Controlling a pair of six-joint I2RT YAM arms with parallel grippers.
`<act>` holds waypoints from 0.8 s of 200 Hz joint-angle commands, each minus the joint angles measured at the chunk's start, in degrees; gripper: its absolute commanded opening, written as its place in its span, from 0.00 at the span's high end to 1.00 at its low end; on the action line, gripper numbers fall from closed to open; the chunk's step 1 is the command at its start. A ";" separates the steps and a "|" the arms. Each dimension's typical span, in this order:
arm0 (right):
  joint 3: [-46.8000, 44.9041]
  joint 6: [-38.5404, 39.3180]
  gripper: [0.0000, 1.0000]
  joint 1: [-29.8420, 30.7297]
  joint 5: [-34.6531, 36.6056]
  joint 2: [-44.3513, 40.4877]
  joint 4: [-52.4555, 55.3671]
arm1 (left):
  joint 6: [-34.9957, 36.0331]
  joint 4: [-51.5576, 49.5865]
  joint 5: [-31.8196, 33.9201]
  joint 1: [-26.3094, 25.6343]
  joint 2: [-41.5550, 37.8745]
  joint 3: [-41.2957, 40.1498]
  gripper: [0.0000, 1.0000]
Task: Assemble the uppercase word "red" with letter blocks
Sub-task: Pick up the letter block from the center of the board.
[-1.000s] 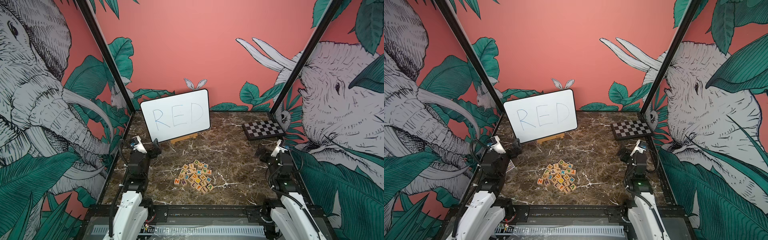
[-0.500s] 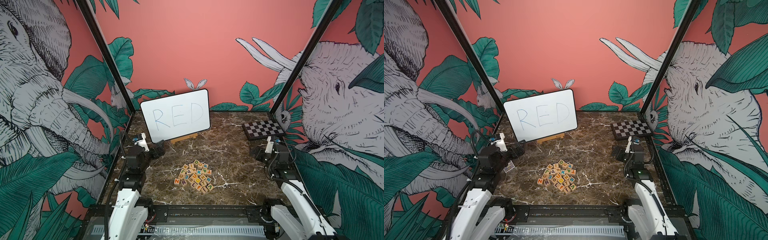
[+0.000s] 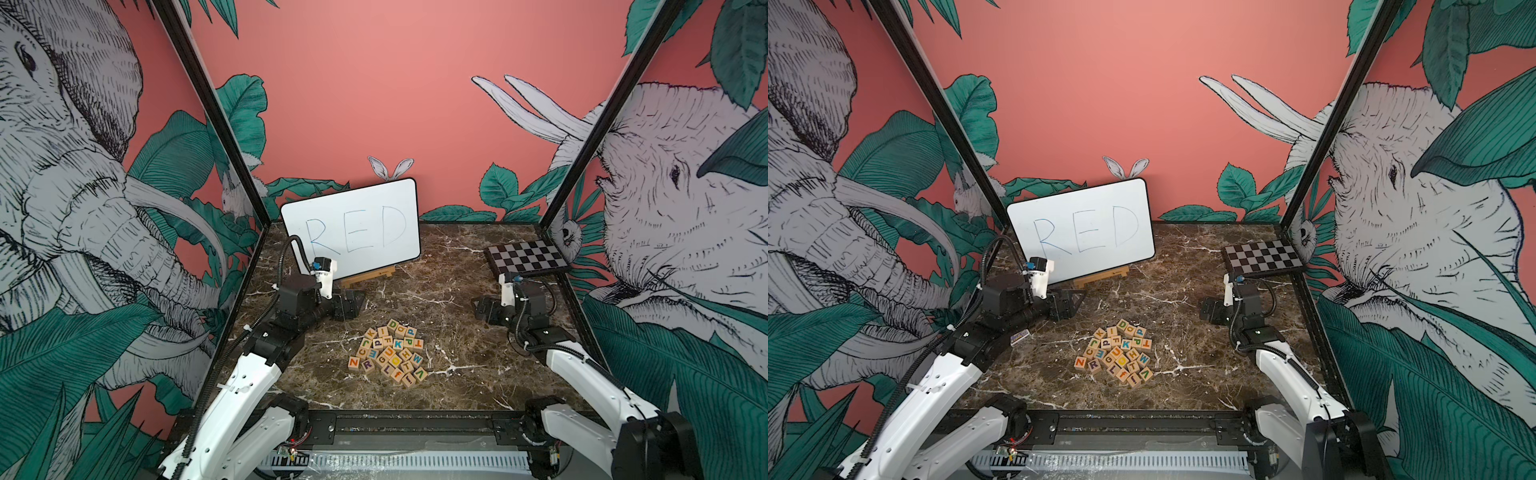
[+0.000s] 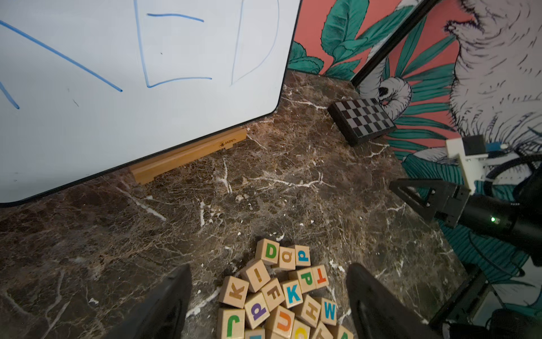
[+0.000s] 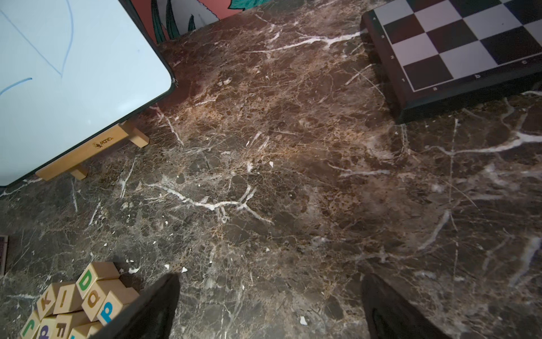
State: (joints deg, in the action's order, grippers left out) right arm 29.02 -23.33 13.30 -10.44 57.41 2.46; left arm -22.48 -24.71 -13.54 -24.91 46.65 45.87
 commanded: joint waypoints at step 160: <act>-8.09 2.24 0.21 8.58 7.46 -10.83 -1.69 | -5.87 -26.61 19.37 -23.49 14.39 3.69 0.47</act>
State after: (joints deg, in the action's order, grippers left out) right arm 21.56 -21.41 21.32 -4.86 46.19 3.09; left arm -21.85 -48.47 2.66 -47.42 61.52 51.46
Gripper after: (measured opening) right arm 0.792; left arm 0.530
